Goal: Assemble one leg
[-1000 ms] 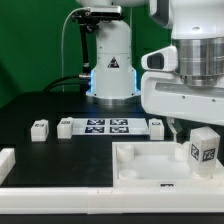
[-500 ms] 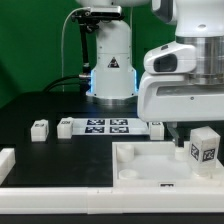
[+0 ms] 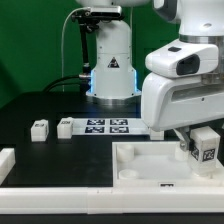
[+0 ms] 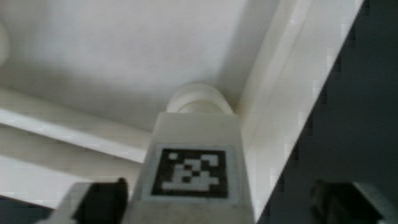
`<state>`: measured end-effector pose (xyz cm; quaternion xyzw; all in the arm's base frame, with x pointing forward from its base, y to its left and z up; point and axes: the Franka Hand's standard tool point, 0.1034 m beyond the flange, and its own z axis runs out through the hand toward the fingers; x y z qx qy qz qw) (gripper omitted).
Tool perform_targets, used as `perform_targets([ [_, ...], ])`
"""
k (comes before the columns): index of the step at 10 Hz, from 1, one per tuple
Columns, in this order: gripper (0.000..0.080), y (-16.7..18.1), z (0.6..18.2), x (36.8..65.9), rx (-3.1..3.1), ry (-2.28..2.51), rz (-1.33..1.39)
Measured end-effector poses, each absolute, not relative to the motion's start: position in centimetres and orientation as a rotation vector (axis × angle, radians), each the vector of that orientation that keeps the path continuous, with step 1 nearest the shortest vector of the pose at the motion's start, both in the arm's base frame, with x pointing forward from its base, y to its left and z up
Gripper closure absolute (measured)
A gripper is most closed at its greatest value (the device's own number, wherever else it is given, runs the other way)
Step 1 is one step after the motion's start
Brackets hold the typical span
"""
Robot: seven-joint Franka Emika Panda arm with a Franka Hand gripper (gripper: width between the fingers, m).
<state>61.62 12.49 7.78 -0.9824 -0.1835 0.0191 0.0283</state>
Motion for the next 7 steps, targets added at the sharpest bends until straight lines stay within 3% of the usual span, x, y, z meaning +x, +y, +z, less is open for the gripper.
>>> perform_targets([
  [1,0.0389,12.41,7.78,61.64,-3.033,-0.567,0.059],
  [2,0.0506,12.37,7.77,61.63,-3.034,-0.566,0.059],
  [7,0.0506,12.13,7.76,61.88,-3.054,-0.318,0.012],
])
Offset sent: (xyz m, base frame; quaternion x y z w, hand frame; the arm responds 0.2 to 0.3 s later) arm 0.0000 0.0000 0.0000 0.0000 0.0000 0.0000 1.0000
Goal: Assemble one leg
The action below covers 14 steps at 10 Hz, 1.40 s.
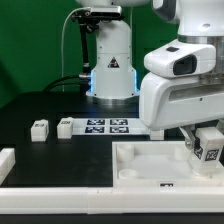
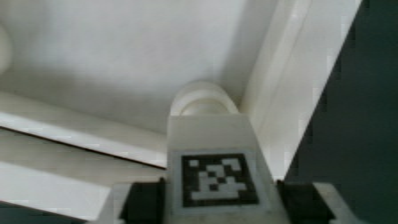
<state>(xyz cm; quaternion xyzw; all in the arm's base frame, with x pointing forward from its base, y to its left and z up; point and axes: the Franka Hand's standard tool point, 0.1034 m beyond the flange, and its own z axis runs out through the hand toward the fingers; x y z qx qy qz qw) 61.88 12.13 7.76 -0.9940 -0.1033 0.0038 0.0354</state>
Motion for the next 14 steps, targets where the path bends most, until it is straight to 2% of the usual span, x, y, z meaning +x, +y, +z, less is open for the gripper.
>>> perform_targets([
  [8,0.0506,11.8,7.6,61.9,-2.768,1.287,-0.034],
  [14,0.0506,13.1,7.4,61.8,-2.209,2.067,0.048],
])
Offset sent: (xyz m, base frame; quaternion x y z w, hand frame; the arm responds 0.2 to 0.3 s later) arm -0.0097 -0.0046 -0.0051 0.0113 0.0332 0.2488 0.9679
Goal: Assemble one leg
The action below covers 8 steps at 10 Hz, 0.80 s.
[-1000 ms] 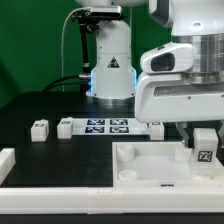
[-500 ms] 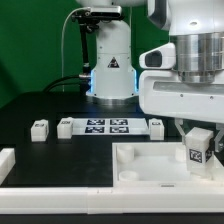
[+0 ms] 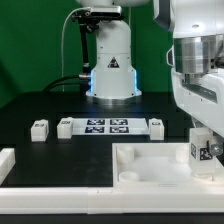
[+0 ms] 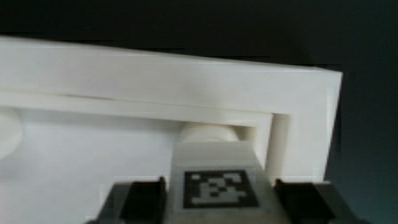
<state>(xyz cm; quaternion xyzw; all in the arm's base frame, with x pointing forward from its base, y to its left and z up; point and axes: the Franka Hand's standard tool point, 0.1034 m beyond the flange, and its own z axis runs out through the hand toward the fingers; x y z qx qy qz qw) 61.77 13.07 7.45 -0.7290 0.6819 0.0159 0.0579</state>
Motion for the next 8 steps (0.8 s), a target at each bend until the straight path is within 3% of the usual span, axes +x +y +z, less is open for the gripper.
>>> perform_targets([
  [3,0.0506,13.4,7.41,61.73,-2.043,2.214,0.08],
  [4,0.0448,13.44,7.39,61.72,-2.116,2.143,0.075],
  [5,0.0258,13.47,7.4,61.72,-2.126,2.129,0.076],
  [6,0.0183,13.23,7.4,61.76,-2.226,2.022,0.065],
  [8,0.0157,12.79,7.2,61.7,-2.525,1.629,0.028],
])
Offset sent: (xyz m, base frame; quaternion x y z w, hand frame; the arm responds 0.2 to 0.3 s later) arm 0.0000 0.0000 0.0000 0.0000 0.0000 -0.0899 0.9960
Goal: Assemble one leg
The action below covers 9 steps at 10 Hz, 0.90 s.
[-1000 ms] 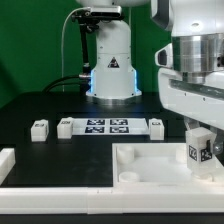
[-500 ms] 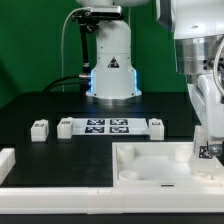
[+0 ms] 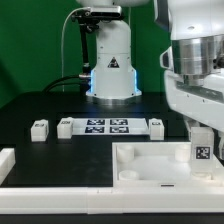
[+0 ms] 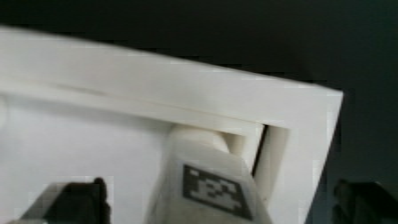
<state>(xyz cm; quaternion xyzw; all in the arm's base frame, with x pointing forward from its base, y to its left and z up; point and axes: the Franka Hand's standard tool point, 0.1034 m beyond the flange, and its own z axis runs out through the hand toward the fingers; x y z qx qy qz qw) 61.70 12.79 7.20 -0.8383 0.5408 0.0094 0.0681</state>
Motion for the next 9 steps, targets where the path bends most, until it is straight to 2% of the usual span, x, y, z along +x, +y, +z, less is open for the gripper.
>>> perform_targets([
  [5,0.015,12.57,6.87,61.49,-2.89,0.842,-0.028],
  [8,0.015,12.56,7.55,62.19,-3.046,0.223,-0.082],
  [9,0.015,12.53,7.65,62.31,-3.054,0.161,-0.088],
])
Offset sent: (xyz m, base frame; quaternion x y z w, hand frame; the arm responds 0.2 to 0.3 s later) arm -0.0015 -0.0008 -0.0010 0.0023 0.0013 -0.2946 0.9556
